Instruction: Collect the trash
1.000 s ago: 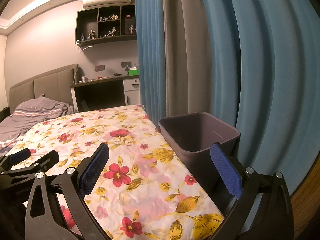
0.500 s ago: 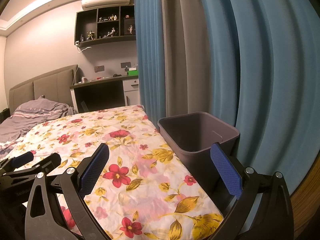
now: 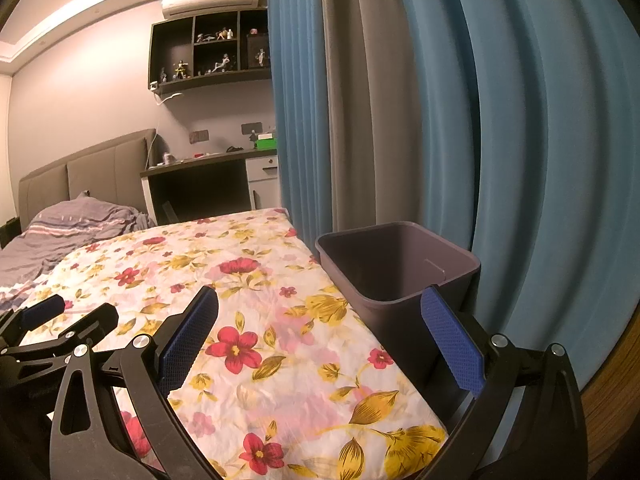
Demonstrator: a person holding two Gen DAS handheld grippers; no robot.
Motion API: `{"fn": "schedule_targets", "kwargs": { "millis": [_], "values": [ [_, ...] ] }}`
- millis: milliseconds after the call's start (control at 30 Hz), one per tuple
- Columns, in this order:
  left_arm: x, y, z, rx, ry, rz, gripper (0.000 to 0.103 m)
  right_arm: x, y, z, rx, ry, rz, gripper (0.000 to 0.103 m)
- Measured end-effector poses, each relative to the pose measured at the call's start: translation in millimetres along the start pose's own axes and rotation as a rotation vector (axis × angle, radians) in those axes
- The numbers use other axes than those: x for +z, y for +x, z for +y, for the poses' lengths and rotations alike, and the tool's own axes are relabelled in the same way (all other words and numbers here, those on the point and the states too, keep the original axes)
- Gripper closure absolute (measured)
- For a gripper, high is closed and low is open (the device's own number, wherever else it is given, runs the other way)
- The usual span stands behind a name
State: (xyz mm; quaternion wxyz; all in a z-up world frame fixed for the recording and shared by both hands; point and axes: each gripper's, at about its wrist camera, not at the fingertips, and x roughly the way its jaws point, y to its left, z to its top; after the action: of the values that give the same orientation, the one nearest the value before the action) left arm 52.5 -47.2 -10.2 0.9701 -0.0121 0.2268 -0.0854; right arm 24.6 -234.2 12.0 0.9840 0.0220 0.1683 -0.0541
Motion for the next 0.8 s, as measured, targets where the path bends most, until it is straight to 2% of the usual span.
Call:
{"fn": "schedule_targets", "kwargs": {
  "millis": [167,800],
  "values": [
    [1.4,-1.4,-2.8,0.01,0.012,-0.006,0.021,-0.3,-0.7,0.6,0.001,-0.001,-0.001,0.006],
    [2.3,-2.2,-1.8,0.012,0.005,-0.006,0.021,0.3,0.2,-1.6,0.001,0.005,0.002,0.006]
  ]
}}
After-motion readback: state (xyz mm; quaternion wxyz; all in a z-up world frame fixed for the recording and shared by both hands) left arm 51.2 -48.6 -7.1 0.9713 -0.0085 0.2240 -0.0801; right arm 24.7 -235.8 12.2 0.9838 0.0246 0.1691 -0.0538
